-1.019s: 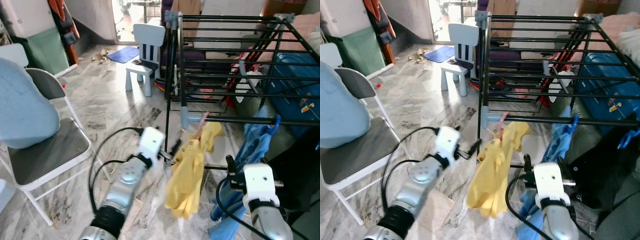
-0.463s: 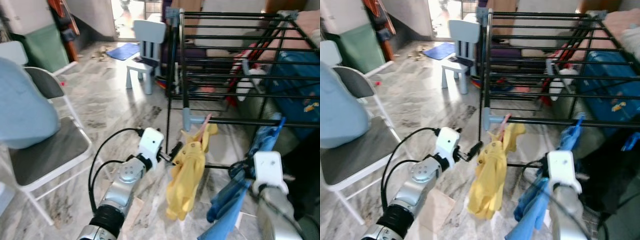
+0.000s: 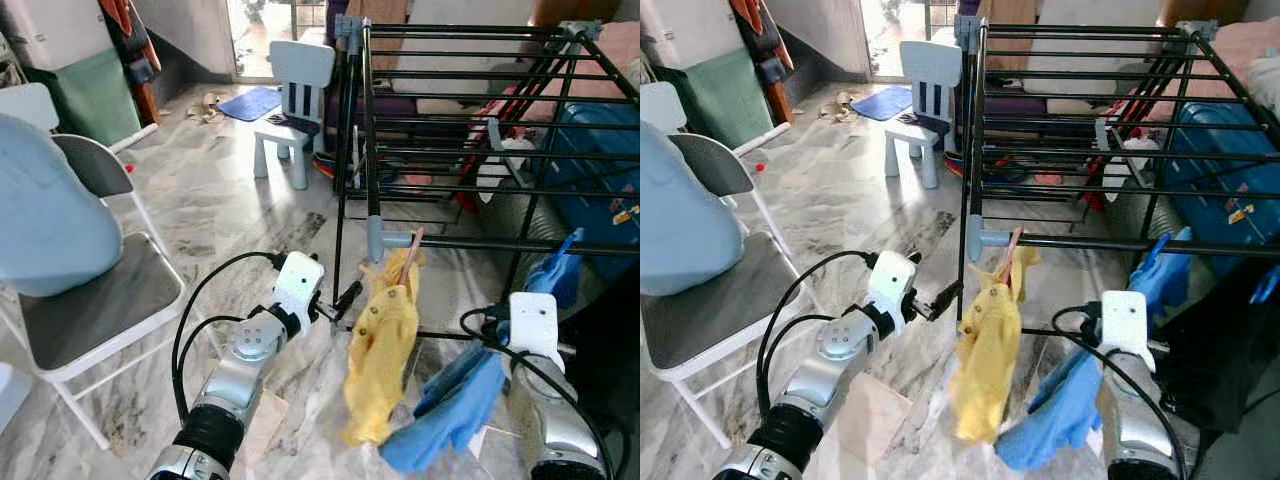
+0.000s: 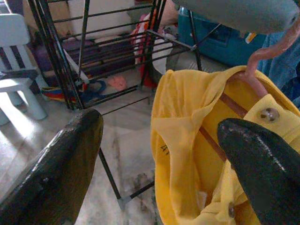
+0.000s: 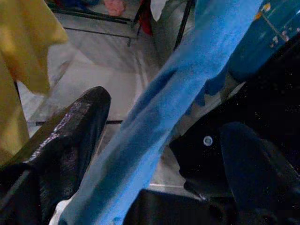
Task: Hang hanger
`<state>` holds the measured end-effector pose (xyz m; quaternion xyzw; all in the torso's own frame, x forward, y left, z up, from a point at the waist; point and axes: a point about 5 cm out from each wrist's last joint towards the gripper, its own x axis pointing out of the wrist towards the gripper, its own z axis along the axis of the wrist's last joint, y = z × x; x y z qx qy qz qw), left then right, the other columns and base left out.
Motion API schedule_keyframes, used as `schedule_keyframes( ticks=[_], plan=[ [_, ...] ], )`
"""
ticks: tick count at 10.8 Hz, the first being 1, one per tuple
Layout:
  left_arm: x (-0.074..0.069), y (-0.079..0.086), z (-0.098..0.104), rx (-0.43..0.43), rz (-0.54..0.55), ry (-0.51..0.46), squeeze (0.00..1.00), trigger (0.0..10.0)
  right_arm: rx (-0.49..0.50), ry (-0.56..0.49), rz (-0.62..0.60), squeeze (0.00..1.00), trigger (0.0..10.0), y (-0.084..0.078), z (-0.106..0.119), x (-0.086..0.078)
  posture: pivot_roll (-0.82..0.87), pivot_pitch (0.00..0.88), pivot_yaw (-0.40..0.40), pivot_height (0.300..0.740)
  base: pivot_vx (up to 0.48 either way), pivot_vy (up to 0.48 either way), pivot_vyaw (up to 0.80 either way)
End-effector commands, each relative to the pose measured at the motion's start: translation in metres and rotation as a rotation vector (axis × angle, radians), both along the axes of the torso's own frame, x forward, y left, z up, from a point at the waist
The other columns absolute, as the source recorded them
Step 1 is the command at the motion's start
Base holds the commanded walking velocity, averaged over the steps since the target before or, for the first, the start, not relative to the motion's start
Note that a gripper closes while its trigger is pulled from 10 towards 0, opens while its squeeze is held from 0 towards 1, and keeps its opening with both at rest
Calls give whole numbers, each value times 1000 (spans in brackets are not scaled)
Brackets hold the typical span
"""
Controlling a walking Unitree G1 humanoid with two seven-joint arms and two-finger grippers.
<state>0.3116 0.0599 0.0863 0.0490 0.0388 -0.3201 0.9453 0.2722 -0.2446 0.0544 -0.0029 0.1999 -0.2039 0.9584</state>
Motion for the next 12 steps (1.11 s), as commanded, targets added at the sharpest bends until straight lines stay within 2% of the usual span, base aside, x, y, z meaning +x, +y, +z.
schedule_keyframes(
  ticks=[1, 4, 5, 8, 10, 11, 12],
  plan=[
    [4, 0, 5, 3, -6, -12, 0, 10000, 7, 25, -15, 0, 10000, -5, -5, -3, -59, 0, -11, 740, 0, 0, 0],
    [-2, -4, 2, 0, -39, 1, 0, 10000, -82, 59, -124, 0, 10000, -30, -9, -27, -58, 0, -6, 740, 0, 0, 0],
    [-1, -4, 2, 1, -40, 1, 0, 10000, -81, 43, -138, 0, 10000, -33, -8, -28, -61, 0, -4, 740, 0, 0, 0],
    [-1, -6, 2, 6, -48, 0, 0, 10000, -36, -38, -20, 0, 10000, -27, 4, -14, -56, 0, -2, 740, 0, 0, 0],
    [-2, -6, 1, 10, -46, 3, 0, 10000, -51, -25, 72, 0, 10000, -30, 7, -6, -53, 0, -4, 740, 0, 0, 0],
    [-2, -6, 0, 14, -45, 7, 0, 10000, -45, -38, 84, 0, 1059, -37, 11, -3, -55, 0, -4, 740, 0, 0, 0],
    [-3, -7, -1, 18, -46, 8, 0, 10000, -43, -27, 84, 0, 0, -44, 11, -4, -55, 0, -6, 740, 0, 0, 0]
  ],
)
